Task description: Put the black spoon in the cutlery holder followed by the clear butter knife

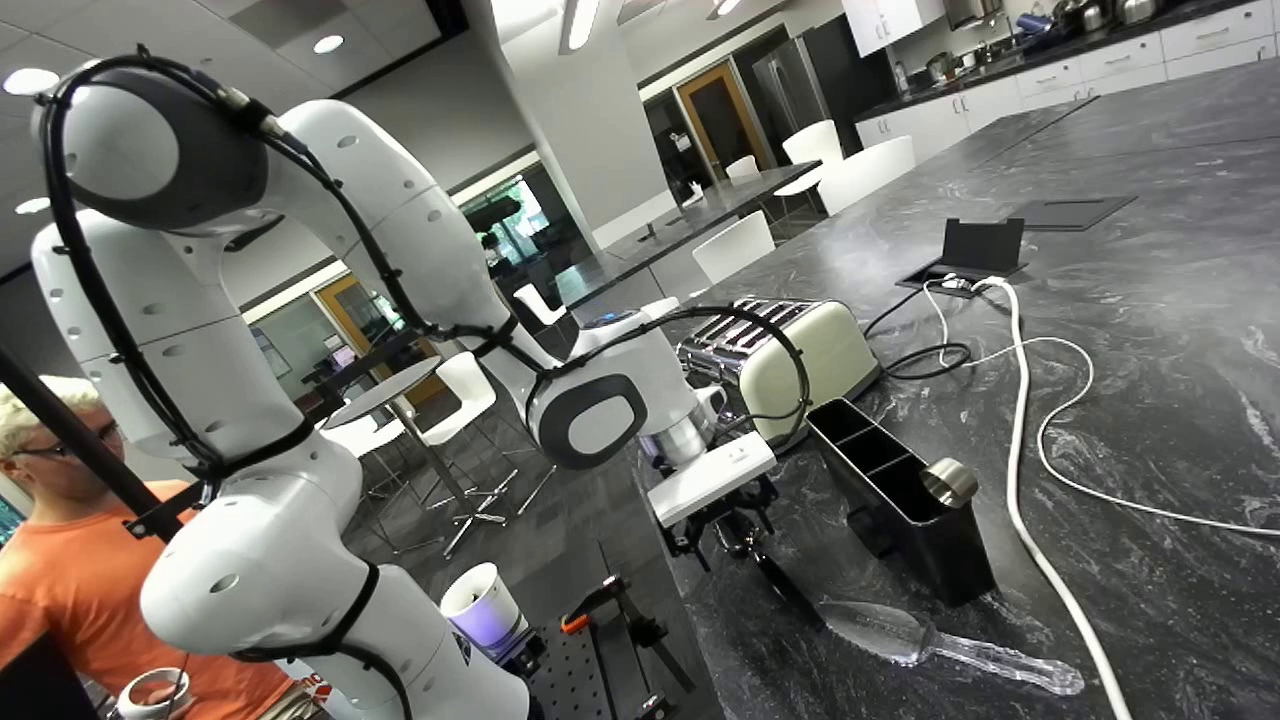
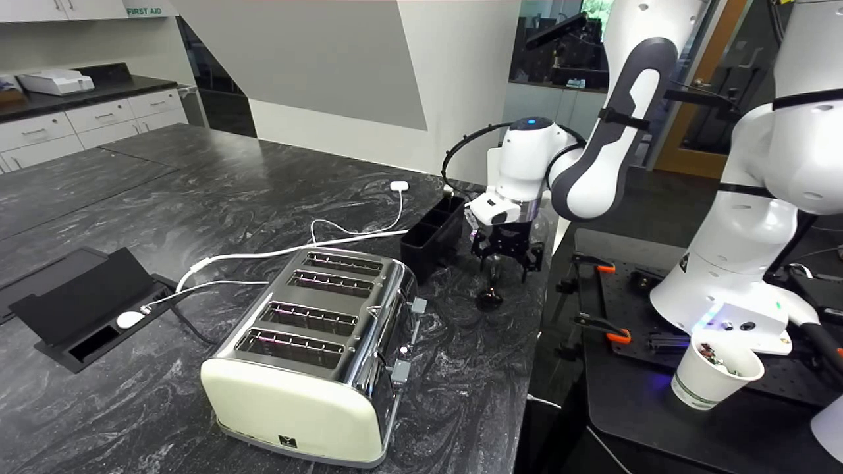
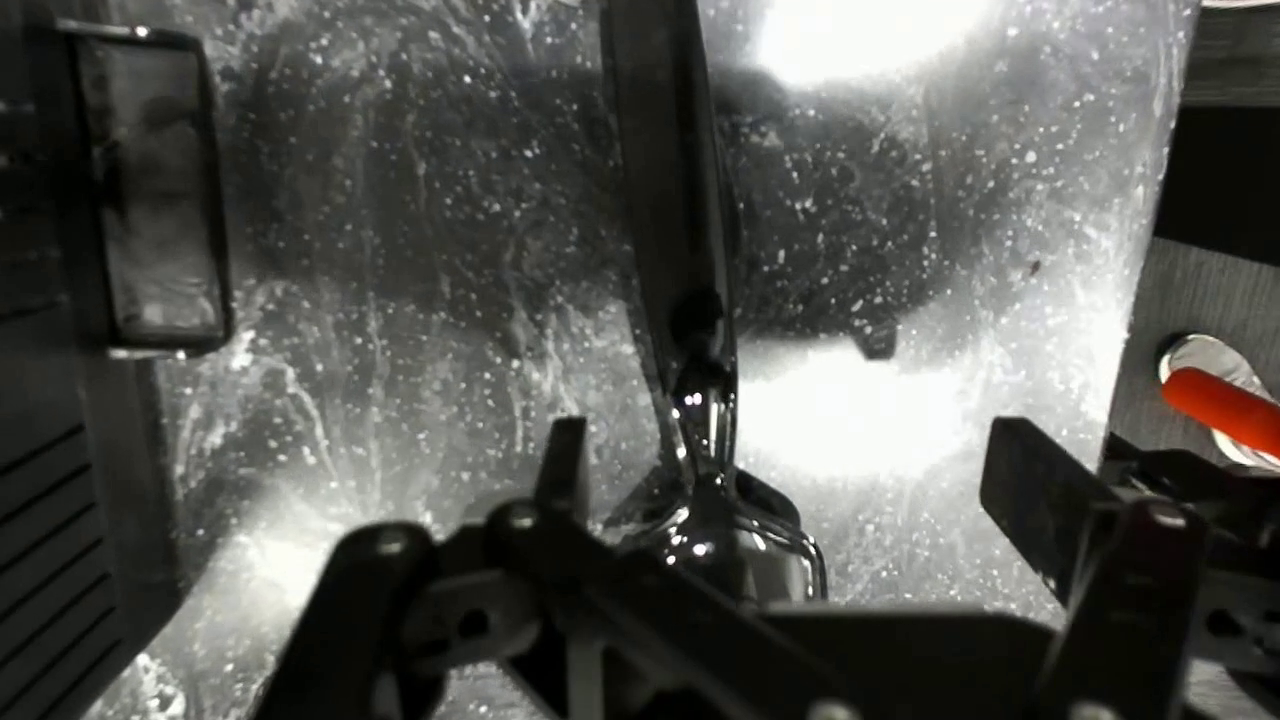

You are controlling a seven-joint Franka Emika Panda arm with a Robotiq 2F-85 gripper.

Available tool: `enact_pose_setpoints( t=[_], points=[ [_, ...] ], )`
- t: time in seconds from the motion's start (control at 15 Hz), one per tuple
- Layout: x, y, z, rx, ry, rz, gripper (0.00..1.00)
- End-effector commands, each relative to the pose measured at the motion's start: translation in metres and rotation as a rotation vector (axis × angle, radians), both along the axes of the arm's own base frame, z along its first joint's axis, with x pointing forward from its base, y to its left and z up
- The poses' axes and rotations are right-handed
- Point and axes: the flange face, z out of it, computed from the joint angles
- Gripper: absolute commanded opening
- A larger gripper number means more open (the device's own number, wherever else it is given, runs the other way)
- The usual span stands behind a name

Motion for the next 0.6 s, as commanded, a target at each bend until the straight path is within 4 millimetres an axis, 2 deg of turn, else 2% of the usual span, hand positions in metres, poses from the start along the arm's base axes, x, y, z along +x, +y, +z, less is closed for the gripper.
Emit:
enact_pose_setpoints(
  t=[0.0,0.07,0.13,0.2,0.53],
  points=[
    [0.0066,-0.0017,-0.0077,0.019,-0.022,0.015,1.0],
    [0.0072,-0.0008,-0.009,0.021,-0.019,0.014,0.75],
    [0.0078,0.0002,-0.0097,0.023,-0.018,0.018,0.74],
    [0.0086,0.001,-0.0104,0.024,-0.016,0.02,0.68],
    [0.0128,0.0035,-0.0118,0.028,-0.012,0.026,0.28]
  ],
)
